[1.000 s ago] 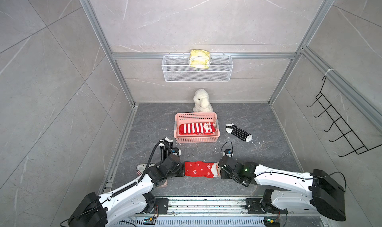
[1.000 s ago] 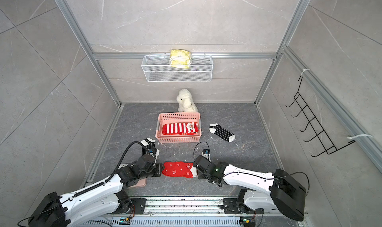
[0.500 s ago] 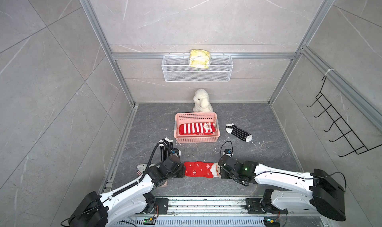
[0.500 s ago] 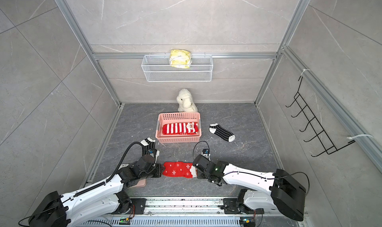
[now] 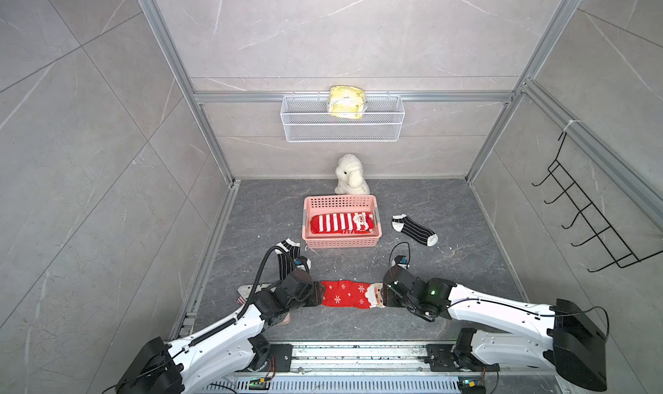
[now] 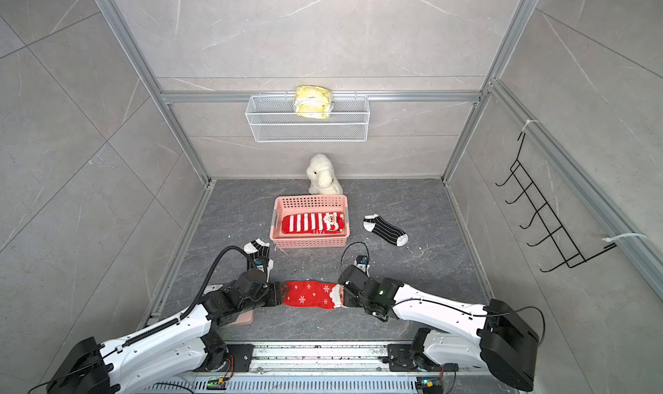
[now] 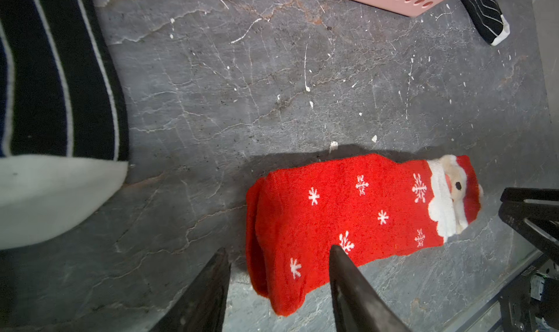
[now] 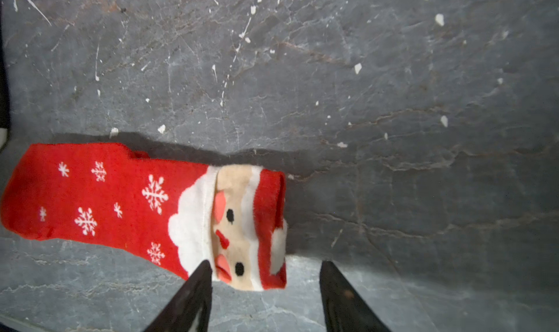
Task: Place the socks together as a pair
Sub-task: Place the sock in the sock, then pick up a pair of socks from the center of the board.
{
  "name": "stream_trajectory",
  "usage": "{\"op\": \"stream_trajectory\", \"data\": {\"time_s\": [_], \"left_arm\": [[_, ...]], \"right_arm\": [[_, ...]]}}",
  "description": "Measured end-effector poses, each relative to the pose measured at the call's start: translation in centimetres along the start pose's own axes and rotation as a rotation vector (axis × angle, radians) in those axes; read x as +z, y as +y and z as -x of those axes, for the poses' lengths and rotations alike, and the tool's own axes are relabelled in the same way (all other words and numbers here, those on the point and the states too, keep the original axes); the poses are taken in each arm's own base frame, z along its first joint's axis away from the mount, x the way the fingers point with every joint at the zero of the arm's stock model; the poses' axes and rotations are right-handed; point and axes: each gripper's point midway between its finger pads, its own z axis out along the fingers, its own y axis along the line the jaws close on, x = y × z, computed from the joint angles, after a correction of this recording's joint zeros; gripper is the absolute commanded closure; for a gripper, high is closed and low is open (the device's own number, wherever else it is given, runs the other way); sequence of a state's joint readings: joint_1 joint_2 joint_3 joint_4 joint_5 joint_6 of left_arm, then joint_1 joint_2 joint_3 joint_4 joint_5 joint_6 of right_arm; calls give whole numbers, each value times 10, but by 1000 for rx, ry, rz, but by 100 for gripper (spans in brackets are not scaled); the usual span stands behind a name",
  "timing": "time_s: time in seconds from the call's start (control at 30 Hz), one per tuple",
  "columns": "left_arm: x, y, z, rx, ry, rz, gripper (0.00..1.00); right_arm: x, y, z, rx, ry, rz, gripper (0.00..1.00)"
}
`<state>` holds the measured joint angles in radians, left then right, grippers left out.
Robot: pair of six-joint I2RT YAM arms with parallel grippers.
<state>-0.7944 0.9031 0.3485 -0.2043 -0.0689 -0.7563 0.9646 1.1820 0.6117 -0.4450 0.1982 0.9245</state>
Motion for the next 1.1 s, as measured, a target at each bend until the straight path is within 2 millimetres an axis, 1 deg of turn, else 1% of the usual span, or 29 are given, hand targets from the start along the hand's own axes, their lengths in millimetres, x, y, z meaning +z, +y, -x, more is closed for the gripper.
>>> {"op": "stream_trajectory", "data": {"time_s": [0.2,0.37,0.5,0.6,0.73,0.83,0.9,0.97,1.07,1.1], "left_arm": [[5,4,-5,-7,27,19,44],[13,7,-14,-10,71,36,46],[19,10,-20,-10,104,51,48],[23,9,-22,-14,114,46,52],[27,7,-21,-17,112,41,59],[28,7,-21,-20,113,42,67],[29,7,-21,-23,116,45,75],[30,7,-22,-26,119,47,80],[31,8,-23,-23,128,55,99],[30,8,-23,-25,131,58,100]], "right_arm": [[13,-2,2,49,9,22,41],[20,3,2,64,21,48,43],[28,4,-3,73,44,48,44],[33,1,-6,82,54,39,46],[37,-1,-11,93,68,41,52],[40,1,-11,103,68,52,56],[41,3,-10,107,67,59,61],[43,6,-10,111,66,68,69],[45,7,-11,116,74,75,87],[45,7,-12,114,77,75,93]]}}
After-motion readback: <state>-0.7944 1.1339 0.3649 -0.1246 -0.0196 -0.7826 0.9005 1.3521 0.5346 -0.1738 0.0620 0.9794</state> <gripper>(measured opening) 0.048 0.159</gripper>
